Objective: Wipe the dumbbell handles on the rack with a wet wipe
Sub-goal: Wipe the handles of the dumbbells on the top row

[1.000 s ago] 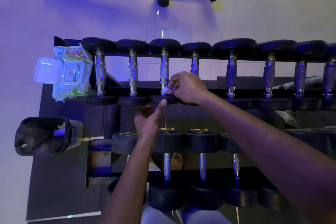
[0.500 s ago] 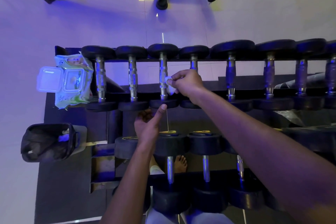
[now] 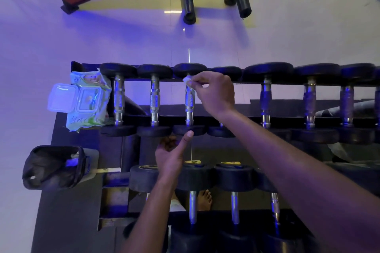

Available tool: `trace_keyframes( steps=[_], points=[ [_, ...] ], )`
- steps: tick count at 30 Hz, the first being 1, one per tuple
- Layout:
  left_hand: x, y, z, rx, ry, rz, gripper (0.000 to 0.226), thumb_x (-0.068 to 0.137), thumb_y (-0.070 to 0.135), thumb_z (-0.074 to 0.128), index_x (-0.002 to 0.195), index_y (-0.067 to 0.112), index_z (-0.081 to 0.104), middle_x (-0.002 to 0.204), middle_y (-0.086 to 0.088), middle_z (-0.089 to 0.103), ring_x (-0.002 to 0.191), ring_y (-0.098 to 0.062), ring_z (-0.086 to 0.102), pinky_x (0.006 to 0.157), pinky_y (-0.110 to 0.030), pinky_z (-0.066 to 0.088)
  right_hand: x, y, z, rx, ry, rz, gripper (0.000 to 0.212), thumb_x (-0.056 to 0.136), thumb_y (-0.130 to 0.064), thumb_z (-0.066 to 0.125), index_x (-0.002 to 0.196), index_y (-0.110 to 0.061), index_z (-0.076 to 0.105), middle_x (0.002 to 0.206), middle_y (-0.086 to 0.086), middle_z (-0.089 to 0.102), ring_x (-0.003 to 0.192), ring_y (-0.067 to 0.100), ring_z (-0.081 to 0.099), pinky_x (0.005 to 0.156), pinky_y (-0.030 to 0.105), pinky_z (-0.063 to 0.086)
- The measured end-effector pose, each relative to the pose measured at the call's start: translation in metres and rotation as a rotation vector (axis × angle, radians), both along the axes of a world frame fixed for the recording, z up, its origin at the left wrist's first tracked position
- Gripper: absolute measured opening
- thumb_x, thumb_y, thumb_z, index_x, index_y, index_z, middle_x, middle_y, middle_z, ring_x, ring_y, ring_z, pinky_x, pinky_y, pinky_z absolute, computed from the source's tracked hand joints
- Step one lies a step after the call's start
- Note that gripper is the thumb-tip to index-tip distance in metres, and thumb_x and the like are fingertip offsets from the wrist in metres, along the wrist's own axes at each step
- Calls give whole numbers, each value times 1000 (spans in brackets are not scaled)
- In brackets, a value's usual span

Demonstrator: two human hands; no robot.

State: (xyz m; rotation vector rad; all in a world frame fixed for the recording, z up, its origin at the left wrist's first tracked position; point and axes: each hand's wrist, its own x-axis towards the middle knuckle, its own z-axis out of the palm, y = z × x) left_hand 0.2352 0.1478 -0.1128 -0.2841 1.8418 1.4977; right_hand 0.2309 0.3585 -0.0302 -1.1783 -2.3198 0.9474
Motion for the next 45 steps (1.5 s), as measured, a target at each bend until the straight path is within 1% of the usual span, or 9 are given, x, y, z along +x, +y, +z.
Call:
trace_keyframes(
  steps=[3, 7, 12, 21, 27, 31, 38, 42, 45],
  points=[
    [0, 0, 4, -15, -21, 21, 82, 59, 68, 99, 104, 3, 76, 83, 4, 70, 74, -11, 63, 82, -40, 56, -8, 6, -1, 458, -102, 278, 12, 96, -39, 69, 99, -35, 80, 78, -7, 76, 67, 25, 70, 58, 36, 53],
    [2, 0, 6, -41, -50, 46, 77, 63, 63, 100, 107, 4, 75, 86, 2, 71, 76, -13, 65, 90, -50, 61, -21, 23, 2, 659, -393, 499, 9, 94, -21, 69, 97, -30, 73, 79, -6, 71, 67, 29, 68, 57, 33, 51],
    [2, 1, 5, -24, -56, 63, 79, 58, 65, 101, 105, 7, 75, 86, 3, 72, 76, -13, 65, 91, -50, 61, -29, 25, 31, 649, -622, 653, 24, 99, -16, 55, 109, -33, 69, 87, -4, 70, 71, 30, 56, 64, 32, 37],
    [5, 5, 8, 4, -31, 122, 59, 72, 40, 100, 112, 6, 74, 92, 4, 76, 78, -5, 68, 100, -46, 59, -50, 20, 47, 581, -809, 839, 24, 92, -14, 60, 103, -29, 76, 94, -2, 71, 84, 31, 66, 64, 30, 39],
    [3, 7, 3, -1, -7, 111, 51, 75, 36, 100, 106, 5, 73, 91, 1, 76, 79, -9, 68, 98, -51, 59, -51, 3, 45, 463, -873, 1001, 23, 85, -18, 63, 96, -32, 77, 85, -9, 72, 84, 25, 67, 63, 28, 42],
    [3, 6, 1, -2, 25, 114, 53, 76, 34, 100, 105, 0, 72, 87, 0, 72, 76, -11, 65, 93, -49, 58, -40, -13, 38, 381, -883, 1069, 22, 91, -23, 65, 104, -36, 78, 97, -8, 72, 88, 23, 64, 68, 30, 46],
    [1, 3, -2, -38, 95, 31, 57, 72, 52, 98, 101, 8, 75, 92, -6, 80, 76, -9, 67, 81, -33, 56, -23, -17, 25, 138, -711, 912, 11, 87, -33, 76, 96, -36, 80, 78, -15, 65, 86, 15, 67, 72, 32, 54],
    [6, 0, 2, -81, 112, -106, 62, 74, 79, 84, 86, 19, 71, 79, 4, 74, 73, -12, 67, 77, -35, 56, 12, -5, 15, -173, -427, 608, 10, 87, -34, 83, 95, -29, 84, 91, -16, 79, 88, 1, 72, 86, 32, 60],
    [13, 0, 14, -89, 169, -234, 54, 86, 68, 81, 85, 16, 71, 75, 8, 69, 66, -4, 58, 71, -29, 49, 49, 1, 15, -346, -223, 332, 12, 86, -32, 87, 95, -24, 84, 91, -11, 81, 87, -3, 73, 85, 24, 58]
  ],
)
